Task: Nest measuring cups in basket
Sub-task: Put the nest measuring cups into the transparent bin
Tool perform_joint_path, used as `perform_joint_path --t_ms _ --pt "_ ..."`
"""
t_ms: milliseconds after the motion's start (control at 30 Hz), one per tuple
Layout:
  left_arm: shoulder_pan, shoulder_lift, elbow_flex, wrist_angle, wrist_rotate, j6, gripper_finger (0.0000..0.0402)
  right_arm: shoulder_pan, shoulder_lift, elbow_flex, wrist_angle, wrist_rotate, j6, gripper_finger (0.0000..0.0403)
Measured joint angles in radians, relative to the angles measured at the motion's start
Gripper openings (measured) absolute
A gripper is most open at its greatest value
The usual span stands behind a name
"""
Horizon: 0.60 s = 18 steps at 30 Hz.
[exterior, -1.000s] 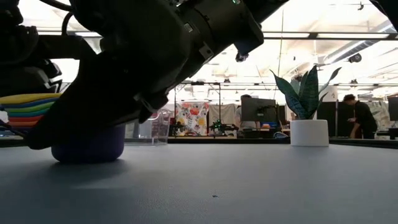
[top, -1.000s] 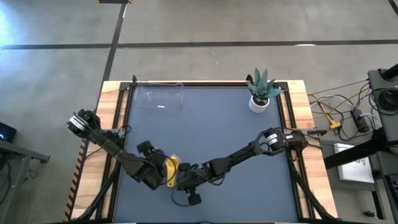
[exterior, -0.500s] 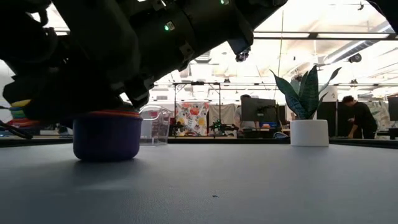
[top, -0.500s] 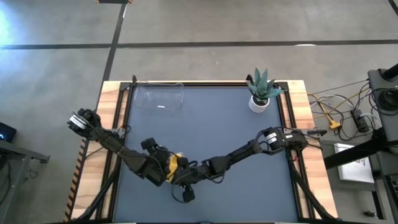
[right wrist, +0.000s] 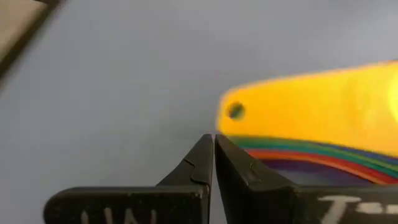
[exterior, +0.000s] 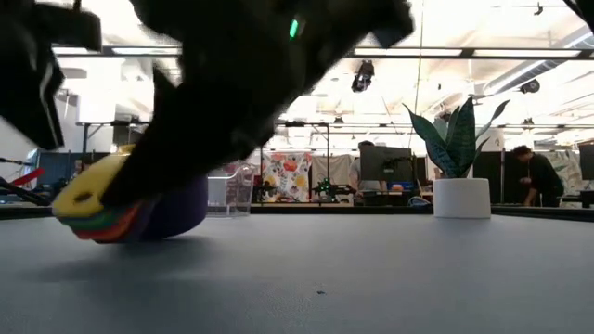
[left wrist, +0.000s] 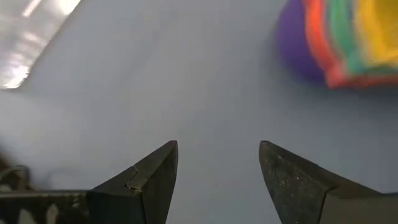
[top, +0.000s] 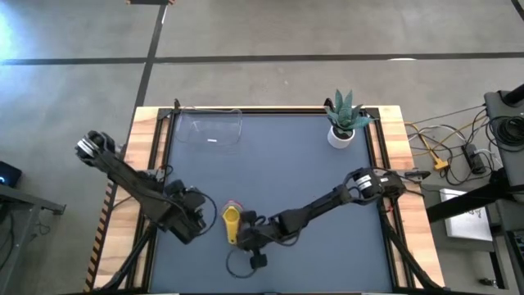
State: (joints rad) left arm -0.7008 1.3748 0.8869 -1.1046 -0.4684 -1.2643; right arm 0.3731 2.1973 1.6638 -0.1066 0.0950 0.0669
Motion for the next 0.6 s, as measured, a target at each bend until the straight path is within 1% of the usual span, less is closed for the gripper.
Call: perform_joint_path --t_ms 133,267,333,400,500,533,600 --pt "-0.019 -0.076 0.053 0.004 -0.015 -0.021 0.0208 0.033 -0.031 0.0 0.011 0.05 -0.027 0.0009" --pt "-0.033 -0.088 0.099 0.032 -0.085 -0.024 0.0208 0.053 -0.067 0.0 -0.018 0.071 -0.039 0.0009" --pt "-0.036 -0.074 0.11 0.063 -0.095 -0.003 0.0208 0.065 -0.09 0.001 -0.052 0.09 -0.039 0.0009" --pt "-0.036 -0.046 0.113 0.11 -0.101 0.033 0.0208 0.082 -0.113 0.001 -0.107 0.135 -0.04 0.0009" --pt "-0.036 0.001 0.114 0.2 -0.145 0.112 0.0208 0.107 -0.136 -0.004 -0.162 0.194 -0.042 0.0009" --pt "-0.035 0.018 0.115 0.231 -0.161 0.145 0.0208 0.117 -0.146 -0.012 -0.168 0.22 -0.043 0.0009" --pt "-0.032 0.052 0.116 0.277 -0.193 0.2 0.0208 0.142 -0.164 -0.027 -0.165 0.31 -0.045 0.0009"
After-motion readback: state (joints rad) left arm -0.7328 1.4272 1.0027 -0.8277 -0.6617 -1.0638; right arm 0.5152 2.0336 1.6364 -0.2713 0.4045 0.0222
